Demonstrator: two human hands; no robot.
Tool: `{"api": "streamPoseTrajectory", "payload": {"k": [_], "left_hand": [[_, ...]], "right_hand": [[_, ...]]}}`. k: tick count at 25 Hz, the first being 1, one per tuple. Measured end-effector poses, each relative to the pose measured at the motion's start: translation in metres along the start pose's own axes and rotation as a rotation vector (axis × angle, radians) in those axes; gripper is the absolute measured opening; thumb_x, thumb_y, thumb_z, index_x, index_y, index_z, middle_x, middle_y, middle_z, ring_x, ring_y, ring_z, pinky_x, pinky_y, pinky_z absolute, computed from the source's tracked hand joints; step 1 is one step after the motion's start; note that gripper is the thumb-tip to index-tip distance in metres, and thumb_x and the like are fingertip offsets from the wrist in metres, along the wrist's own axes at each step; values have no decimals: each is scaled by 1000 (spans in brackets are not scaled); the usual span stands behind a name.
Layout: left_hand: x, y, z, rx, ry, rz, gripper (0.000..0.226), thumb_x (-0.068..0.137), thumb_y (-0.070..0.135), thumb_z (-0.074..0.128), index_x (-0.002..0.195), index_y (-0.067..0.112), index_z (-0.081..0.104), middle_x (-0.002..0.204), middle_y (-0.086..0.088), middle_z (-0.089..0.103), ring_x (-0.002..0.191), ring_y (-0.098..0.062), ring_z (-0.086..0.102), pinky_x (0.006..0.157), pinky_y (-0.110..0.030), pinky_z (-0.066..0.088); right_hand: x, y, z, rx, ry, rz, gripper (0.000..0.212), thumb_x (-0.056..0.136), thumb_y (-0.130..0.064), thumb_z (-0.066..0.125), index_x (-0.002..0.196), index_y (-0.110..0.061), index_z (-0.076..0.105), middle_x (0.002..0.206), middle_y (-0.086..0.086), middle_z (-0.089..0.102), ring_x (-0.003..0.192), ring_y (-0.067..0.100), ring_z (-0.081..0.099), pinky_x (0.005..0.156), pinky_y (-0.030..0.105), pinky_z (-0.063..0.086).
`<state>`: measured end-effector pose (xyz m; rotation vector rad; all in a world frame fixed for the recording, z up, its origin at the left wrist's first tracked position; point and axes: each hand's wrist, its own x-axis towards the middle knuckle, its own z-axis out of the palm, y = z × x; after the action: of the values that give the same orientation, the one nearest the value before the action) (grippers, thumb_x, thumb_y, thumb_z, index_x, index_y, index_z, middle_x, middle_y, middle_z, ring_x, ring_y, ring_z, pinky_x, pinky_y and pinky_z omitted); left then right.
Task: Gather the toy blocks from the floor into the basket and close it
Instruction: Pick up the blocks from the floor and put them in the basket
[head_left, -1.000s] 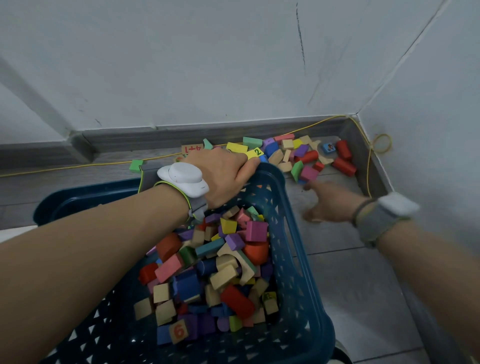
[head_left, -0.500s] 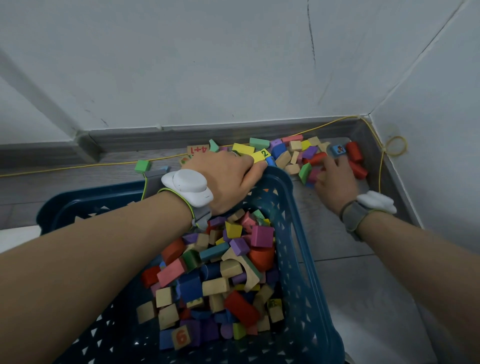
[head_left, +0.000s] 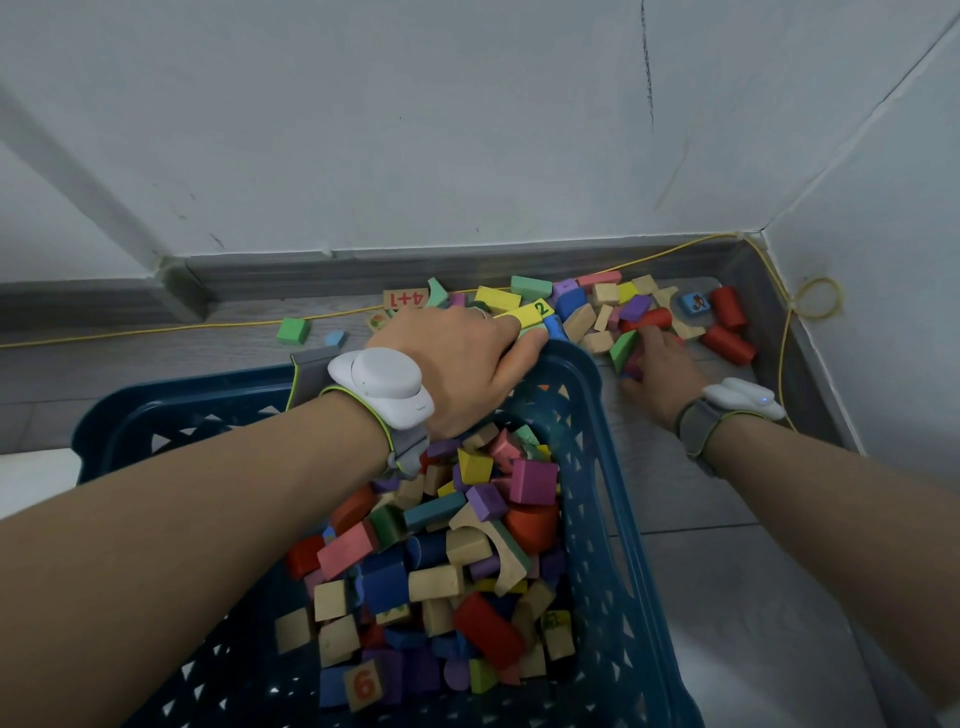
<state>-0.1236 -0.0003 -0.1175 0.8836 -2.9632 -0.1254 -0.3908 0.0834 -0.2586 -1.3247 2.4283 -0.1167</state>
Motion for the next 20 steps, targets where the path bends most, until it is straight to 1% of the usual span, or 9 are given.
{"api": "streamPoseTrajectory", "payload": {"k": [2, 4, 6, 9, 11, 13, 16, 18, 20], "left_hand": [[0, 0, 1, 1, -1, 1, 53, 99, 58, 10, 89, 26, 52, 69, 4, 52, 64, -22, 54, 59, -34, 47], [0, -1, 2, 0, 2, 2, 54, 98, 58, 10, 90, 26, 53, 69, 4, 52, 64, -22, 54, 60, -35, 48], [0, -1, 2, -2, 5, 2, 54, 98, 58, 10, 90, 26, 53, 70, 4, 53, 65, -23, 55, 61, -36, 50], [0, -3, 3, -13, 5, 16, 53, 99, 58, 11, 89, 26, 52, 70, 4, 54, 65, -23, 56, 63, -38, 52], [-1, -3, 3, -20, 6, 24, 52, 99, 58, 11, 89, 26, 52, 70, 4, 54, 65, -23, 57, 63, -39, 52], [-1, -3, 4, -18, 3, 23, 52, 99, 58, 10, 88, 27, 50, 70, 4, 54, 65, -23, 57, 63, -39, 52], [0, -4, 4, -18, -1, 24, 51, 99, 58, 11, 87, 26, 50, 71, 4, 54, 66, -24, 57, 64, -40, 53], [0, -4, 4, -22, -1, 27, 52, 99, 58, 11, 86, 26, 49, 71, 4, 54, 66, -24, 57, 64, -40, 53], [0, -4, 3, -22, -8, 23, 52, 98, 58, 11, 86, 26, 49, 72, 4, 54, 66, -24, 56, 64, -40, 53]], "right_hand": [[1, -6, 0, 1, 11, 36, 49, 84, -15, 66, 124, -1, 41, 131, 24, 46, 118, 41, 49, 91, 43, 44], [-1, -10, 1, -22, 14, 57, 44, 86, -13, 63, 121, 0, 41, 131, 24, 45, 118, 40, 49, 89, 42, 44], [-7, -9, 3, -33, 10, 40, 46, 86, -14, 62, 125, -1, 40, 133, 22, 43, 117, 40, 49, 88, 42, 44], [-16, -4, 6, -32, -28, -14, 54, 85, -20, 65, 131, -7, 39, 136, 17, 43, 118, 36, 51, 92, 39, 44], [-19, -5, 6, -35, -19, -29, 52, 84, -24, 66, 128, -12, 42, 132, 14, 48, 115, 34, 54, 90, 38, 45], [-21, -9, 7, -41, -2, -28, 48, 82, -27, 67, 121, -15, 43, 126, 14, 51, 107, 34, 57, 86, 40, 49], [-21, -11, 8, -38, -27, 22, 47, 81, -30, 66, 117, -15, 39, 123, 17, 49, 101, 37, 58, 85, 43, 51], [-22, -8, 7, -20, -35, 71, 48, 81, -34, 65, 117, -17, 37, 123, 19, 48, 102, 40, 57, 87, 43, 50], [-24, -5, 11, -82, -5, 84, 48, 82, -38, 63, 118, -18, 37, 123, 21, 47, 108, 41, 52, 89, 46, 49]]}}
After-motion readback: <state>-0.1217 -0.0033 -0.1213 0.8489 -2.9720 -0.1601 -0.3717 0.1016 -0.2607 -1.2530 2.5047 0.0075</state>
